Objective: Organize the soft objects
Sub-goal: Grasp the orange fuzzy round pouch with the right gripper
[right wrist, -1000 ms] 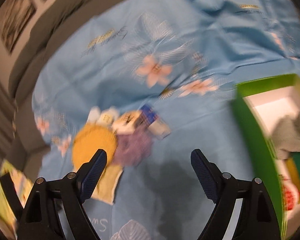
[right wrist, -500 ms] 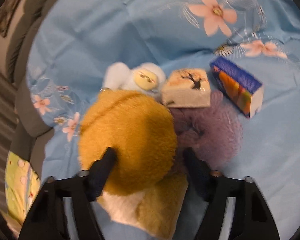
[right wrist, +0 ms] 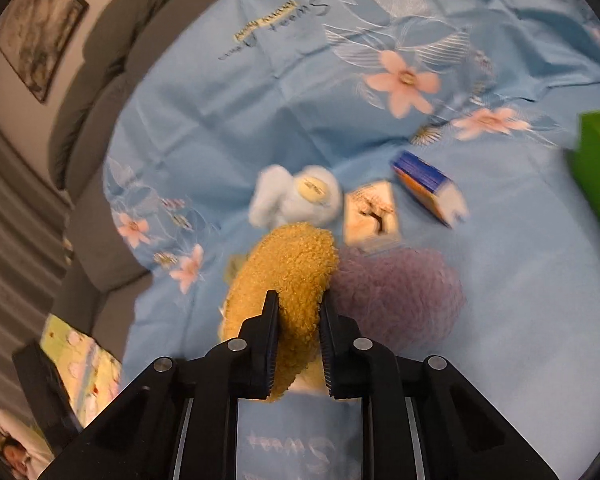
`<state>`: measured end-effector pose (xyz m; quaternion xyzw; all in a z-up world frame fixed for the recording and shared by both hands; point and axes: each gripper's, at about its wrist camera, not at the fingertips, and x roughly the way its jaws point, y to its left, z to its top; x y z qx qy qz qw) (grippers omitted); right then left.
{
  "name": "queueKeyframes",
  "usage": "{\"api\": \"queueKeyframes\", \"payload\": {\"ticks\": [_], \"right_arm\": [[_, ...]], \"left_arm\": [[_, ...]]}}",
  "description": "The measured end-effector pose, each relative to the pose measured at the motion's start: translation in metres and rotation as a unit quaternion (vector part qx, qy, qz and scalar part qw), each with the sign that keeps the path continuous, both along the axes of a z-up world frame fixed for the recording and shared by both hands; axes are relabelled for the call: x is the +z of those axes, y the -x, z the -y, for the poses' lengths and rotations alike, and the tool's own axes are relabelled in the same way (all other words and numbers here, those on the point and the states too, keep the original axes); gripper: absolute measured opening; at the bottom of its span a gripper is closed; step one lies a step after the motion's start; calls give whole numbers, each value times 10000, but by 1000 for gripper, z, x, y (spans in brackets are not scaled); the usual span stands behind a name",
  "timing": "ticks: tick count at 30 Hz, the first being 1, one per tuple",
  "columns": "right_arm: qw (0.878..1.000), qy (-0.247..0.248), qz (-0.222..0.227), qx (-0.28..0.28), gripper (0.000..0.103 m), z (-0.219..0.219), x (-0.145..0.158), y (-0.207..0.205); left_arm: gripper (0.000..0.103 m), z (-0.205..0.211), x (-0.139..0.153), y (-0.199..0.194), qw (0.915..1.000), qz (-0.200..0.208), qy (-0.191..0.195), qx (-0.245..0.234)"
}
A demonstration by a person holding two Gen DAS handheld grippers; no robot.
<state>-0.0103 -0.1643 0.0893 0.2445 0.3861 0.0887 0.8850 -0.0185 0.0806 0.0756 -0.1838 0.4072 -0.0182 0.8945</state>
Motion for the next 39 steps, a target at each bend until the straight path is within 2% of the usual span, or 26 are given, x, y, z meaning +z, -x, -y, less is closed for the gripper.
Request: {"api": "queueKeyframes", "payload": {"ticks": [5, 9, 12, 13, 15, 16, 17, 20, 24, 26, 27, 28, 29, 30, 33, 39], "right_arm": [[9983, 293, -507, 51, 20, 7, -9, 22], [9886, 577, -1378, 205, 27, 17, -25, 19], [9923, 497, -1107, 239, 28, 24, -16, 26], [9940, 430, -985, 190, 31, 29, -11, 27], [9958, 312, -859, 34, 47, 37, -9, 28], [9967, 246, -774, -39, 60, 41, -9, 27], [9972, 199, -717, -70, 65, 42, -9, 25], [9979, -31, -643, -34, 65, 43, -14, 13], [9975, -90, -656, 261, 65, 30, -22, -7], [9962, 7, -811, 322, 65, 22, -31, -16], [9954, 63, -914, 297, 65, 21, -36, -18], [9946, 61, -996, 270, 57, 21, -42, -19], [9939, -11, -1063, 301, 48, 20, -46, -19], [9933, -12, -1106, 329, 48, 18, -48, -19], [9958, 180, -831, 352, 46, 18, -34, -9], [9998, 133, -156, 33, 46, 41, 5, 16]], "left_arm": [[85, 12, -2, 1, 9996, -56, 100, -256], [85, 25, -9, 1, 9985, -188, 34, -520], [85, 35, -14, 1, 9970, -312, 16, -704], [85, 38, -16, 2, 9966, -319, 21, -761], [85, 43, -15, 3, 9959, -266, 20, -859], [85, 44, -14, 4, 9958, -234, 35, -885], [85, 46, -15, 4, 9955, -212, 69, -921], [85, 50, -21, 2, 9943, -309, 182, -1002], [83, 62, -40, -4, 9894, -697, 431, -1199], [73, 68, -45, -4, 9867, -782, 567, -1308], [54, 71, -48, -5, 9857, -797, 632, -1341], [48, 73, -50, -5, 9854, -767, 709, -1348], [48, 74, -51, -5, 9853, -734, 758, -1341], [47, 77, -52, -4, 9851, -732, 778, -1351], [46, 83, -44, 2, 9866, -557, 626, -1398], [46, 91, -6, 15, 9817, 39, 941, -1653]]}}
